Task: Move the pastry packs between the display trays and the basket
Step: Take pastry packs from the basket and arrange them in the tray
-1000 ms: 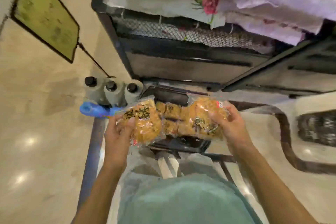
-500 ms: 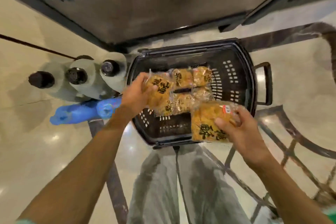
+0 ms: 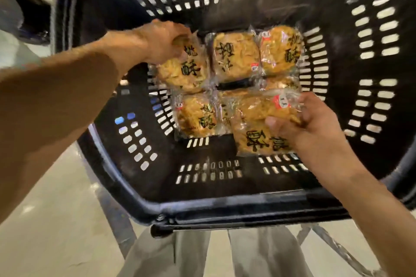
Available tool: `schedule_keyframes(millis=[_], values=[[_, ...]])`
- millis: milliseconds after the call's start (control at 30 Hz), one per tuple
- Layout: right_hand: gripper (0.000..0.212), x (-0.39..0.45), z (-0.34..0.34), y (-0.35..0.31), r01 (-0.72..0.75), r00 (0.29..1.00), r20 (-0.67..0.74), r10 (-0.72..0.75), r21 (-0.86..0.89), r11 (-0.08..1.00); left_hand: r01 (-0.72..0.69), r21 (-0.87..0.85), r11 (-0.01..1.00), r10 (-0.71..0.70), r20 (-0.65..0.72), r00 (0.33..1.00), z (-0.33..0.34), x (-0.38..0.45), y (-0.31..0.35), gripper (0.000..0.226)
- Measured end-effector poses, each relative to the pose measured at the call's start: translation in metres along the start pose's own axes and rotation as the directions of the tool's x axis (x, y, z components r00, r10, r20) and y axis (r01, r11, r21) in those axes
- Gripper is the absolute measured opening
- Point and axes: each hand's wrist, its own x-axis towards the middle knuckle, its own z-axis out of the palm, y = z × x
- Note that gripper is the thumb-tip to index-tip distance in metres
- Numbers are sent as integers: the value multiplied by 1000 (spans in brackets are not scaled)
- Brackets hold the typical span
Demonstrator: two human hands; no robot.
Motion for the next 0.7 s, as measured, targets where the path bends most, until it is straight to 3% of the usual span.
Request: schedule_keyframes(millis=[200,367,700], values=[[38,20,6,6,-12,999,52,15,-52,999,-59,52,997,60,-2,998,33,10,-4,80],[38,28,13,2,-24,999,44,27,-78,997,-41,104,994,60,-180,982,67,-3,-4,117],[48,39,30,6,-61,994,81,76,-169,984,69,239,969,-27,-173,985,86,7,-2,142]])
